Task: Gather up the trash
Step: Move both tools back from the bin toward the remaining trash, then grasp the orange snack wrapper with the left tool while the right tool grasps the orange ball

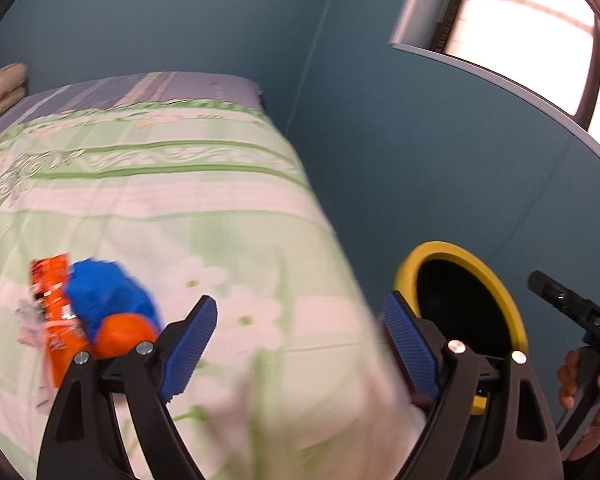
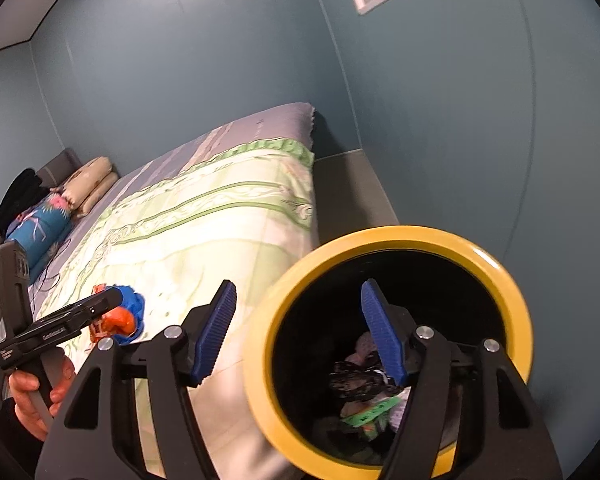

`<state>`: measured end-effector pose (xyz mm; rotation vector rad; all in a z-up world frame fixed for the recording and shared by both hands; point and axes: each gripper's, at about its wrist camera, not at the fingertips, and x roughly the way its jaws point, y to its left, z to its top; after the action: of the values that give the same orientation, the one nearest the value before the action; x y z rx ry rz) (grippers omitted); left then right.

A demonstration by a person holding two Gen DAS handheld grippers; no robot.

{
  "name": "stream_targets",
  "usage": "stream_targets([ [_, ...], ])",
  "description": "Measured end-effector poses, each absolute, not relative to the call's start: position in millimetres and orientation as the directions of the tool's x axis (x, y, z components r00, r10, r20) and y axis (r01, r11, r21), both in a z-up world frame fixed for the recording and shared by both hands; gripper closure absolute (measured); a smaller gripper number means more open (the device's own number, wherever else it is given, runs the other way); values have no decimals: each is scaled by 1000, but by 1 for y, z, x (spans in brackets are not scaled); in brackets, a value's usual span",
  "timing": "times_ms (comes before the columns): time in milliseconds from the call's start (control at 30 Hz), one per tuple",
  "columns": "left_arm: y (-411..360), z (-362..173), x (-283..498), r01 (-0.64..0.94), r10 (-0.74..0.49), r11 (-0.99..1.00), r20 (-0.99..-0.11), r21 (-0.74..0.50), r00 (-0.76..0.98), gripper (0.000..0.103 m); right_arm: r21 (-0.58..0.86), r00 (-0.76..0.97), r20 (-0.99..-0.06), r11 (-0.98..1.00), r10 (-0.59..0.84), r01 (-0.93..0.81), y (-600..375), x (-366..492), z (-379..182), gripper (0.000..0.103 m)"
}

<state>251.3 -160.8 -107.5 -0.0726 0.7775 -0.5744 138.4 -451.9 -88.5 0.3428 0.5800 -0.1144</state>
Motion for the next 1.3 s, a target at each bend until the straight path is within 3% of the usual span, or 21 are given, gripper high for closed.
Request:
stream_targets([
  [700, -10, -143, 286, 202, -320, 947, -654, -251, 686, 21, 182, 814, -568, 983, 124, -23, -333, 190, -68, 34],
  [1000, 54, -167, 301, 70, -281, 947, -695, -315, 662, 21, 132, 760, -614, 977, 213, -167, -258, 235, -83, 34],
  [1300, 76, -168, 306, 50, -284, 940, -690, -338, 666, 21, 91, 683, -675, 950, 278, -297, -188, 270, -109, 34],
])
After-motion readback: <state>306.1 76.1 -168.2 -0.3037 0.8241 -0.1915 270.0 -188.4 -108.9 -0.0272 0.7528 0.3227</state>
